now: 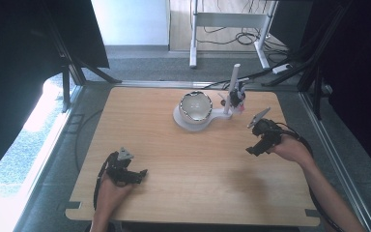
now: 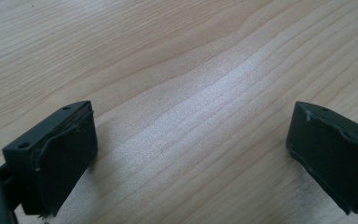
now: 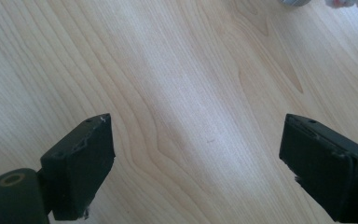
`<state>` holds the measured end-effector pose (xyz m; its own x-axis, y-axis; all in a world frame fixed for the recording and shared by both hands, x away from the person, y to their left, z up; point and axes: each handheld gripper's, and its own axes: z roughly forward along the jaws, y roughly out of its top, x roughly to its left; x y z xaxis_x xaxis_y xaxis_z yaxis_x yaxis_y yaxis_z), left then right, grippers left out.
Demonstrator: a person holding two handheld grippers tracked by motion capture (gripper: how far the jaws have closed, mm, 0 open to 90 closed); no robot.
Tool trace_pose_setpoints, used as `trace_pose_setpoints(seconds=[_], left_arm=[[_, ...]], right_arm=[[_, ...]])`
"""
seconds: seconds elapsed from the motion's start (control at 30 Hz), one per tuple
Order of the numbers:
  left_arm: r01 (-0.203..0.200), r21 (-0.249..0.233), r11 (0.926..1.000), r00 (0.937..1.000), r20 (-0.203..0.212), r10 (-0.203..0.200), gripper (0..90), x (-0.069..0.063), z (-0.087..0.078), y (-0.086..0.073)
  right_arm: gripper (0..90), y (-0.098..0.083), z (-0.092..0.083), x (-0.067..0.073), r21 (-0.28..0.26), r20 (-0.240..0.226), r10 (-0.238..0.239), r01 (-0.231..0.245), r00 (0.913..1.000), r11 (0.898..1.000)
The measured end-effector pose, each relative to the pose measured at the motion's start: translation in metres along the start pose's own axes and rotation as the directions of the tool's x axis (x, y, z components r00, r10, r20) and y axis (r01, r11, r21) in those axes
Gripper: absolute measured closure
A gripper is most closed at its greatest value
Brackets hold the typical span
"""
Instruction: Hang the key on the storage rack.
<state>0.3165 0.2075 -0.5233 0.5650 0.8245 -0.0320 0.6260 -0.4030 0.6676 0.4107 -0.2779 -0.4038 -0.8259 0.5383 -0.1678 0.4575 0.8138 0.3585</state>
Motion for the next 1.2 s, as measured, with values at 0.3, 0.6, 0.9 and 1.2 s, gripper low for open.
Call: trace_pose_setpoints(seconds=[0.3, 0.6, 0.9, 1.2], left_arm=[[-0.003, 0.0, 1.0, 1.0, 0.0, 0.003, 1.7, 0.0, 0.0, 0.0], [0.003, -0.003, 1.0, 1.0, 0.0, -0.003, 1.7, 0.0, 0.0, 0.0], [-0.001, 0.0, 1.0, 1.0, 0.0, 0.001, 1.7, 0.0, 0.0, 0.0], [-0.001, 0.0, 1.0, 1.0, -0.001, 0.001, 1.7, 0.0, 0.0, 0.0]], right_arm=[[9.8, -0.019, -0.006, 0.01, -0.027, 0.007, 0.022, -0.022, 0.9997, 0.999], [8.9, -0.038, -0.007, 0.019, -0.049, 0.019, 0.036, -0.035, 0.9991, 0.998], [8.5, -0.055, 0.004, 0.029, -0.079, 0.001, 0.069, -0.068, 0.9976, 0.995], [8.5, -0.073, 0.023, 0.043, -0.125, -0.023, 0.118, -0.12, 0.9927, 0.985]])
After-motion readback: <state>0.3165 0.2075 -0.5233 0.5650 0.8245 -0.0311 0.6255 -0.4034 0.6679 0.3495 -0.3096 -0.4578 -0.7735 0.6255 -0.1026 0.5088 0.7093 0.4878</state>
